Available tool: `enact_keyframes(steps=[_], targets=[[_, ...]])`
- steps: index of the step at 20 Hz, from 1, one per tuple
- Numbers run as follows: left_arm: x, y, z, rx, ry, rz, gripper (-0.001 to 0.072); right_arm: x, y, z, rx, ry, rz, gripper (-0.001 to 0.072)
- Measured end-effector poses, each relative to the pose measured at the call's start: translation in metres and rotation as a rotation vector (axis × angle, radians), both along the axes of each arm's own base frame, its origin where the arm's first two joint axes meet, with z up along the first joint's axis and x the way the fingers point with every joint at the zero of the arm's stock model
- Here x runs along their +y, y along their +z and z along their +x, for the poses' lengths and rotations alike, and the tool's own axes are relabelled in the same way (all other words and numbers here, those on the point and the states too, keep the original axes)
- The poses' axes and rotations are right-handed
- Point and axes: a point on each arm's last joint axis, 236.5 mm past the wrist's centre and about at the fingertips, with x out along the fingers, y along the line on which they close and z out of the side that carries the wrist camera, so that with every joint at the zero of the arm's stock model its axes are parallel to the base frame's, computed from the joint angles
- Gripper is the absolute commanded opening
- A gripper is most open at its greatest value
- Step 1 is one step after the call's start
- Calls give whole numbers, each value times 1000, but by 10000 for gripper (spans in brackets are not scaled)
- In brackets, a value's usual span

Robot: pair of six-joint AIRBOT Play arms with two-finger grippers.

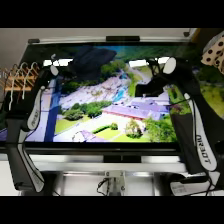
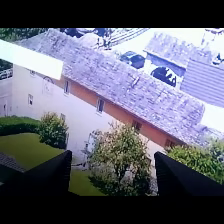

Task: Fold the shirts.

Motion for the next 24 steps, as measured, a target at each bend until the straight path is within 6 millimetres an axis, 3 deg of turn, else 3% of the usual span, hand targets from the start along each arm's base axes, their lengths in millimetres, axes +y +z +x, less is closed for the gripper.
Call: enact_keyframes(steps=[2, 3, 4, 5, 9, 11, 13, 15, 17, 19, 21, 23, 24], targets=[[-11, -4, 8, -28, 14, -53, 556, 10, 1, -2, -8, 26, 5, 631], [-15, -5, 11, -41, 23, -75, 422, 14, 1, -2, -14, 35, 8, 631], [-19, -6, 14, -49, 31, -97, 209, 17, 1, -3, -16, 43, 8, 631], [-23, -8, 14, -49, 37, -118, 42, 19, 1, -4, -17, 48, 10, 631], [-35, 18, 23, -112, 27, -173, 36, 23, 3, -5, -23, 57, 12, 630], [-48, 71, 23, -204, -44, -160, 36, 23, 12, -6, -43, 60, 13, 630], [-66, 157, 11, -344, -161, -113, 37, 15, 34, -6, -106, 53, -7, 630], [-90, 270, -22, -527, -277, -69, 37, -2, 71, -6, -212, 23, -48, 630], [-122, 379, -86, -698, -395, -52, 37, -26, 119, -14, -336, -31, -100, 630], [-152, 453, -163, -808, -512, -58, 37, -52, 166, -32, -445, -94, -142, 630], [-182, 487, -239, -831, -631, -104, 37, -73, 205, -64, -511, -153, -152, 630], [-209, 482, -299, -769, -730, -167, 38, -89, 225, -101, -515, -205, -150, 630], [-221, 469, -321, -714, -766, -191, 38, -94, 229, -118, -500, -222, -148, 630]])
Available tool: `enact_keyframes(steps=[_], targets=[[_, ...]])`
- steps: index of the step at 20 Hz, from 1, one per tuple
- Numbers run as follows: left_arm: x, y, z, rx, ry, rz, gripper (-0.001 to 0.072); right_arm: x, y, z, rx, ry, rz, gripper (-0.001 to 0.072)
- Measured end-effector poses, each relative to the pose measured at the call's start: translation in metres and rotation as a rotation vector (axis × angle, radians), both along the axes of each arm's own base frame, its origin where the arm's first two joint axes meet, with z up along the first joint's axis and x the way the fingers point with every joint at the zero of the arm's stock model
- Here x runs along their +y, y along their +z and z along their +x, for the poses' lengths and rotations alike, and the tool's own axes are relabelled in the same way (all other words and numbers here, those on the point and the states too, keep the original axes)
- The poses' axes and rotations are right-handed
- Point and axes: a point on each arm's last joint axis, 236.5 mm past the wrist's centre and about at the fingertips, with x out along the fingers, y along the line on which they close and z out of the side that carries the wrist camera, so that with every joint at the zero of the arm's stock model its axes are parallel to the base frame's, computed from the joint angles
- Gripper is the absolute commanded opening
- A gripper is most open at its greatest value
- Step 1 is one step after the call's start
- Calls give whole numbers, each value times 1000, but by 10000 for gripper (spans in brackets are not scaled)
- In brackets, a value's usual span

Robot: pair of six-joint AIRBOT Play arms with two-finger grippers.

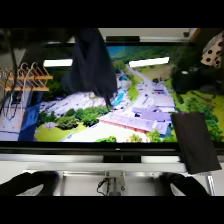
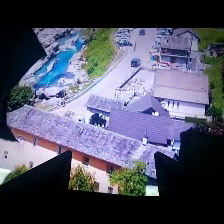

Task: Fold the shirts.

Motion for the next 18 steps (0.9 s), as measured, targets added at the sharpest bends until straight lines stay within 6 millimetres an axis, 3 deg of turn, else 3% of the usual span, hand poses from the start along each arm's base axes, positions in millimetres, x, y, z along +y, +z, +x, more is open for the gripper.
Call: enact_keyframes(steps=[3, 6, 7, 8, 9, 11, 13, 15, 17, 18], targets=[[-36, -79, -42, 203, -91, 81, 39, -8, -11, -41, 77, -24, 14, 630], [-71, -165, -54, 386, -97, 108, 50, -10, -45, -58, 176, -39, 10, 631], [-84, -190, -58, 447, -98, 96, 262, -7, -60, -59, 208, -39, 15, 632], [-96, -208, -60, 499, -97, 80, 632, -3, -74, -59, 231, -34, 29, 632], [-103, -225, -61, 548, -92, 73, 715, 3, -90, -57, 260, -29, 41, 633], [-101, -241, -48, 615, -58, 61, 712, 11, -117, -57, 322, -22, 55, 636], [-67, -250, -29, 648, -28, 139, 703, 12, -137, -62, 388, -9, 39, 677], [2, -277, -16, 702, 38, 328, 704, 8, -151, -69, 446, -1, 6, 677], [76, -313, -23, 821, 114, 489, 704, 4, -167, -75, 494, 1, -18, 677], [100, -329, -36, 891, 128, 528, 704, 5, -179, -78, 524, 5, -22, 677]])
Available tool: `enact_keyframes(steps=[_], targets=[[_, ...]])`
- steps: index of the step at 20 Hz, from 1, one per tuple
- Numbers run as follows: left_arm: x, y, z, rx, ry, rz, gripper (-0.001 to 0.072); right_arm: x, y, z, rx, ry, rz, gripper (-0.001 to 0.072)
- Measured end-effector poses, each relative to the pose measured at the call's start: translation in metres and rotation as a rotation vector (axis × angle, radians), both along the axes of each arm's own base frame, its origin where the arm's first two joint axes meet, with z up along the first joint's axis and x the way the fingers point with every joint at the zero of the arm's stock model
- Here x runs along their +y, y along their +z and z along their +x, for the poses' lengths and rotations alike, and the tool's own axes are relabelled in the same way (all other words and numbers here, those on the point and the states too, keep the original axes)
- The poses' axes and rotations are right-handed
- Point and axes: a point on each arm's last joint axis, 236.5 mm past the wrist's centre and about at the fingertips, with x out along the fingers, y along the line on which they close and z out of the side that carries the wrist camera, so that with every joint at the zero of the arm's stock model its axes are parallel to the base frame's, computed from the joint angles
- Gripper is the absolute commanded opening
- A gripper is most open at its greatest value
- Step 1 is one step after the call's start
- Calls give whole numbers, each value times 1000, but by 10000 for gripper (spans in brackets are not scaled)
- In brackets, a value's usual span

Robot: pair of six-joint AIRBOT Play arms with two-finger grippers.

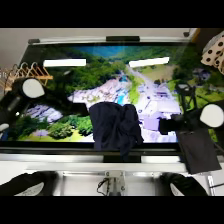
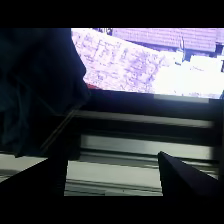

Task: Fold the shirts.

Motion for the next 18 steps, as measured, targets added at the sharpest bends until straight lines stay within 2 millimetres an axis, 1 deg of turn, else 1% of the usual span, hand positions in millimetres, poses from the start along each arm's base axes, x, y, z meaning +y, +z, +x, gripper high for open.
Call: enact_keyframes(steps=[1, 2, 3, 5, 7, 9, 10, 11, 12, 13, 14, 15, 17, 18], targets=[[14, -19, -17, 78, 15, 11, 704, 4, -12, -2, 29, 4, 10, 677], [20, -36, -33, 137, 34, 2, 704, 9, -26, -4, 65, 9, 24, 677], [19, -54, -46, 181, 49, -18, 704, 13, -38, -5, 96, 9, 35, 677], [2, -83, -70, 245, 68, -87, 704, 22, -61, -4, 156, 5, 54, 677], [-20, -105, -83, 264, 84, -139, 703, 34, -81, -3, 224, 0, 87, 677], [-43, -118, -89, 262, 90, -183, 698, 45, -97, -3, 281, 7, 122, 677], [-53, -123, -90, 257, 93, -199, 549, 51, -105, -3, 307, 10, 138, 677], [-62, -126, -91, 255, 95, -210, 431, 55, -112, -1, 321, 11, 149, 677], [-69, -129, -92, 251, 94, -219, 361, 58, -118, 1, 332, 12, 160, 677], [-75, -130, -93, 248, 95, -226, 220, 61, -125, 3, 342, 13, 167, 677], [-78, -131, -91, 242, 98, -233, 101, 64, -131, 5, 349, 14, 174, 677], [-81, -130, -88, 231, 103, -240, 39, 66, -137, 7, 356, 17, 181, 677], [-86, -126, -82, 212, 104, -253, 39, 74, -149, 9, 380, 25, 205, 668], [-88, -123, -77, 200, 108, -264, 39, 78, -154, 10, 390, 31, 219, 526]])
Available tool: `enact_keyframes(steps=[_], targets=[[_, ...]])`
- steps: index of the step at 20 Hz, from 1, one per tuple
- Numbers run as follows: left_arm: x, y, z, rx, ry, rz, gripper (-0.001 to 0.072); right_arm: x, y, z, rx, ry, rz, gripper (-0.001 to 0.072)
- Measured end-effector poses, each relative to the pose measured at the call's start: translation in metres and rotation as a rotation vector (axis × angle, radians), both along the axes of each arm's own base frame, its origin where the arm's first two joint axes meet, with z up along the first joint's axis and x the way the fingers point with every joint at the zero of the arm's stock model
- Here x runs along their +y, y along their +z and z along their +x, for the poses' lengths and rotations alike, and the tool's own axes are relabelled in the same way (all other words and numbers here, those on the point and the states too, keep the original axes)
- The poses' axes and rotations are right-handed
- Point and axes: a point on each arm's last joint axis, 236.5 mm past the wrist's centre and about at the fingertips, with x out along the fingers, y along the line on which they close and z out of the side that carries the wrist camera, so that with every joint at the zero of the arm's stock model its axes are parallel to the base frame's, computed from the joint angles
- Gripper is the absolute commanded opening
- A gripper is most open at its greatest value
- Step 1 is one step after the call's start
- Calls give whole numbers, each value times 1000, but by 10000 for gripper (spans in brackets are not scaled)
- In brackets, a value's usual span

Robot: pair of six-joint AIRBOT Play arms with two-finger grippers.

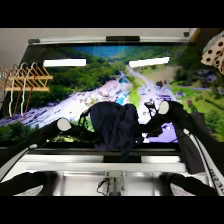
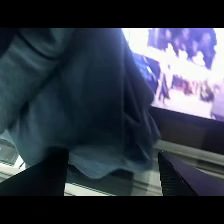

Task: Fold the shirts.

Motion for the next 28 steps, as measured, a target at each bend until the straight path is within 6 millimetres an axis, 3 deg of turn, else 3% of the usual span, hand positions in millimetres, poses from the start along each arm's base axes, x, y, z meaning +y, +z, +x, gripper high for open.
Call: enact_keyframes(steps=[1, 2, 5, 7, 9, 11, 13, 15, 16, 17, 19, 21, 23, 25, 28], targets=[[-1, 4, 6, -15, 4, -7, 38, 4, -4, 0, 8, 5, 19, 244], [-3, 9, 13, -34, 6, -18, 38, 9, -7, 2, 8, 10, 40, 72], [-3, 38, 39, -123, -26, -51, 36, 23, 5, 14, -51, 41, 107, 71], [8, 69, 63, -224, -74, -41, 36, 24, 35, 36, -178, 91, 121, 71], [26, 115, 89, -367, -120, -3, 36, 14, 82, 59, -347, 149, 85, 71], [50, 191, 119, -575, -131, 42, 37, 3, 157, 84, -589, 195, 49, 71], [78, 296, 136, -834, -77, 65, 37, -7, 245, 96, -850, 194, 35, 71], [105, 399, 130, -1074, 11, 64, 37, -15, 331, 89, -1088, 139, 54, 71], [117, 441, 120, -1167, 53, 58, 38, -18, 363, 79, -1171, 109, 76, 71], [128, 476, 108, -1245, 96, 53, 37, -20, 391, 67, -1240, 82, 104, 71], [142, 517, 88, -1329, 150, 45, 38, -21, 420, 42, -1292, 51, 158, 71], [152, 530, 83, -1356, 181, 66, 38, -22, 413, 22, -1227, 49, 169, 71], [160, 515, 96, -1312, 186, 122, 38, -26, 373, 9, -1068, 52, 131, 72], [160, 473, 123, -1190, 158, 184, 38, -28, 316, 0, -876, 56, 95, 72], [149, 370, 165, -915, 75, 245, 39, -28, 220, -2, -651, 20, 49, 72]])
